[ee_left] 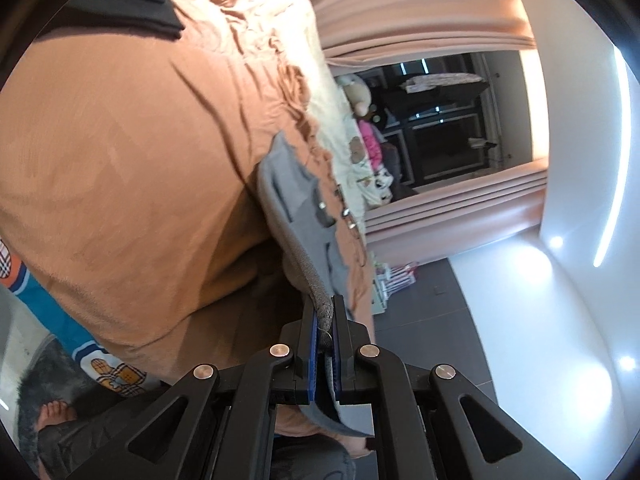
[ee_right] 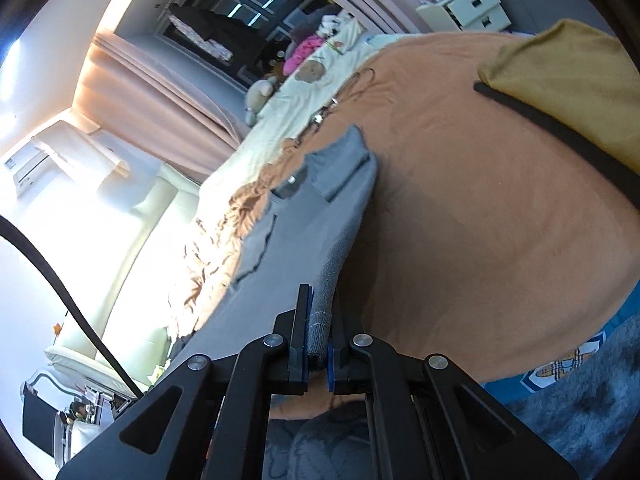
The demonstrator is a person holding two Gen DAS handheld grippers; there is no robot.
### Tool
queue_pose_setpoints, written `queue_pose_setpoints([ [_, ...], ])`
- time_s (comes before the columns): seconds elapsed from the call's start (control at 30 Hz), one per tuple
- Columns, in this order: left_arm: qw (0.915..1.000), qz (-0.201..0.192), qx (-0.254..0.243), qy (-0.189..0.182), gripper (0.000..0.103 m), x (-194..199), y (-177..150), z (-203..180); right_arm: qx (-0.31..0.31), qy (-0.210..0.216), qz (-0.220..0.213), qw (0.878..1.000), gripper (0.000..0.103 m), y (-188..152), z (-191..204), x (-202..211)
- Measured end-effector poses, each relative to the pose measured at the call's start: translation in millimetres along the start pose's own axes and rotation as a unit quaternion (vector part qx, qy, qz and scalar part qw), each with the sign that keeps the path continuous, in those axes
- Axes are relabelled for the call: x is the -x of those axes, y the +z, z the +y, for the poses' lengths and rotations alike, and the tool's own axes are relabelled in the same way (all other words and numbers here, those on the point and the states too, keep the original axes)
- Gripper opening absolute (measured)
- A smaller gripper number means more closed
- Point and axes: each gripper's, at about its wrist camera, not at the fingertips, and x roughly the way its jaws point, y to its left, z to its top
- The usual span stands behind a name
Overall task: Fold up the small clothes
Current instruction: 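Lift the hem with both grippers and fold it over toward the collar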
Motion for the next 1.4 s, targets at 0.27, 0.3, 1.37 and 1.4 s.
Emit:
queue_pose_setpoints([
  [0.27, 0.9986, -0.024, -0.003, -0.047, 0.005, 30.5, 5.5, -24.7, 0.015, 0.038, -0.023, 0.999, 0.002, -2.1, 7.1, 27.2],
  [0.3, 0.9981, -0.028, -0.006, -0.054, 0.005, 35.2, 5.4, -29.7, 0.018, 0.043, -0.026, 0.999, 0.002, -2.9, 8.4, 31.2],
  [1.37, 0.9922, -0.078, -0.004, -0.097, 0.005, 84.4, 13.5, -59.0, 0.035, 0.066, -0.064, 0.995, 0.002, -17.6, -17.7, 15.1],
  [1.4, 0.9928, -0.076, -0.001, -0.092, 0.005, 77.7, 16.7, -55.9, 0.031, 0.064, -0.061, 0.996, 0.002, -13.4, -18.7, 7.7],
])
